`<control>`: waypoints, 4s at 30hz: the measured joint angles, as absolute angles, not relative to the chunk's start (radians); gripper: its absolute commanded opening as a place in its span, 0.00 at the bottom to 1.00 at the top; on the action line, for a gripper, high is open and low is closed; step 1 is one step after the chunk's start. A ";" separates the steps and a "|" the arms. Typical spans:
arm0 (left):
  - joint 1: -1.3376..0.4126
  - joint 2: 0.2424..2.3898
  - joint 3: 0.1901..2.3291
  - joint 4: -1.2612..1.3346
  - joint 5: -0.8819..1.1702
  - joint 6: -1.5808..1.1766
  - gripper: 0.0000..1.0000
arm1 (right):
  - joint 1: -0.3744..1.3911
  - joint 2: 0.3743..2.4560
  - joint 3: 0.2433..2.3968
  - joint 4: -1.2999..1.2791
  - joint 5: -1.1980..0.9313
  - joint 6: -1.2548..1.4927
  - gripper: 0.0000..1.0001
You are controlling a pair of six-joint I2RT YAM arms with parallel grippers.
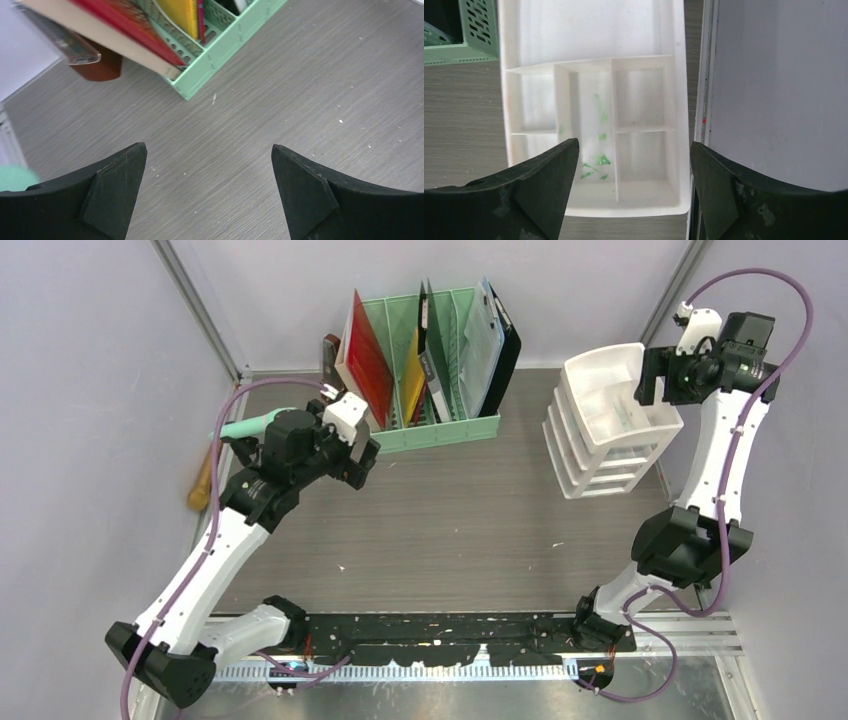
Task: Organize the desk
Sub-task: Move the storage box to the corner of the board, then reset both arms
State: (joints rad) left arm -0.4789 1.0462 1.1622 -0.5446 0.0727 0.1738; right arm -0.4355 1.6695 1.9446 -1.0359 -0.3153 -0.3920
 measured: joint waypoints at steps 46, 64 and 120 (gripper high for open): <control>-0.280 0.651 0.897 -0.586 -0.257 -0.020 1.00 | -0.119 0.838 1.032 -0.599 -0.587 0.112 0.99; -0.223 0.635 0.761 -0.443 -0.184 -0.052 1.00 | 0.070 0.908 0.898 -0.539 -0.421 -0.011 1.00; -0.135 0.520 0.685 -0.408 -0.020 -0.044 1.00 | 0.083 0.739 0.913 -0.506 -0.215 0.005 1.00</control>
